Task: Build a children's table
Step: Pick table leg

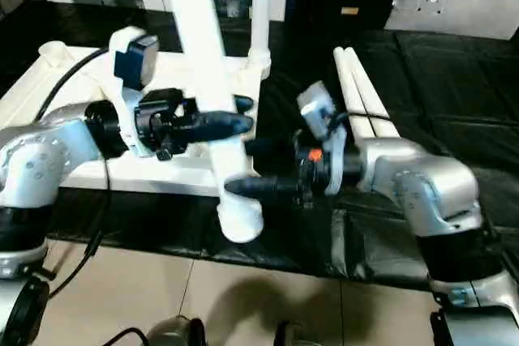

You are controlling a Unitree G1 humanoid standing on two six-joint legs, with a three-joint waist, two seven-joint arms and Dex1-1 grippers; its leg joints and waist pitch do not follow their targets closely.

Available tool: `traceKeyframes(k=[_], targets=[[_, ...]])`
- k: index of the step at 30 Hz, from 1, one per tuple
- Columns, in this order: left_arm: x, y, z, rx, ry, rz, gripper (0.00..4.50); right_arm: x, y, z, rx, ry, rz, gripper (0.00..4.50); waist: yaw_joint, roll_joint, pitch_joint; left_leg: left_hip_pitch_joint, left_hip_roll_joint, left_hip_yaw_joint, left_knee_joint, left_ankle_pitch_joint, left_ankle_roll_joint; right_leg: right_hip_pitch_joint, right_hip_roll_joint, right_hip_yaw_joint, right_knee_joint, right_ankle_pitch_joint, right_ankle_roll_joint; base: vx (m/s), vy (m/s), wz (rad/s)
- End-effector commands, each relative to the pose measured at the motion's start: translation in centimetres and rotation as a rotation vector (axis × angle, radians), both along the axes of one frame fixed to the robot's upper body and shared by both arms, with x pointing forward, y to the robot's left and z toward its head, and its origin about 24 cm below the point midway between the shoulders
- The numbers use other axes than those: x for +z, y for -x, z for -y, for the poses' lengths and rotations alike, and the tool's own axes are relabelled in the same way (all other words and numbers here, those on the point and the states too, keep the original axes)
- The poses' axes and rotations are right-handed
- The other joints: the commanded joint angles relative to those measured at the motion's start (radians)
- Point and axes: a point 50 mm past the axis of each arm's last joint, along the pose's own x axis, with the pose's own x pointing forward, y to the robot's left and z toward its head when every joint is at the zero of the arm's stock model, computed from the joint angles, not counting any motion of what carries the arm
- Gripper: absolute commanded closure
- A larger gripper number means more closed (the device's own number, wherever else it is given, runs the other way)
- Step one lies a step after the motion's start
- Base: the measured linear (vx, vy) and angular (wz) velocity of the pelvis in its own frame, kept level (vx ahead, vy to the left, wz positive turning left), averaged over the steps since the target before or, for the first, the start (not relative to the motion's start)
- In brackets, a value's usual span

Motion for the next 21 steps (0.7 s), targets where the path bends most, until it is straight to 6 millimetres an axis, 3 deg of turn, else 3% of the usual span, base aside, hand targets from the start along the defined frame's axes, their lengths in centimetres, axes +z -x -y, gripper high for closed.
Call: traceKeyframes(k=[1, 6, 9, 21], targets=[[0.6, 0.1, 0.2, -0.024, 0.0, 0.052, 2.65, 0.5, -0.2, 0.1, 0.025, 0.008, 0.027, 0.54, -0.001, -0.019, -0.096, 0.012, 0.039, -0.014, -0.057, -0.058, 0.063, 0.065, -0.071, 0.047, -0.064, -0.223, -0.202, 0.0, 0.0, 0.0], [1.7, -0.2, 0.4, -0.035, 0.049, 0.09, 2.65, 0.6, -0.4, -0.2, 0.042, 0.0, 0.02, 0.91, -0.003, -0.021, -0.092, 0.012, 0.037, -0.013, -0.057, -0.059, 0.067, 0.064, -0.069, 0.047, -0.066, -0.23, -0.203, 0.0, 0.0, 0.0], [2.1, -0.2, 0.3, -0.051, 0.069, 0.097, 2.65, 0.9, -0.3, -0.3, 0.058, -0.026, 0.01, 1.28, -0.004, -0.017, -0.091, 0.012, 0.038, -0.014, -0.058, -0.058, 0.072, 0.063, -0.068, 0.046, -0.065, -0.218, -0.209, 0.0, 0.0, 0.0], [1.9, -0.6, 0.2, -0.062, 0.069, 0.093, 2.65, 1.2, 0.0, -0.8, 0.103, -0.061, -0.008, 2.24, -0.004, -0.016, -0.089, 0.014, 0.04, -0.015, -0.06, -0.071, 0.063, 0.062, -0.07, 0.046, -0.066, -0.23, -0.214, 0.0, 0.0, 0.0]])
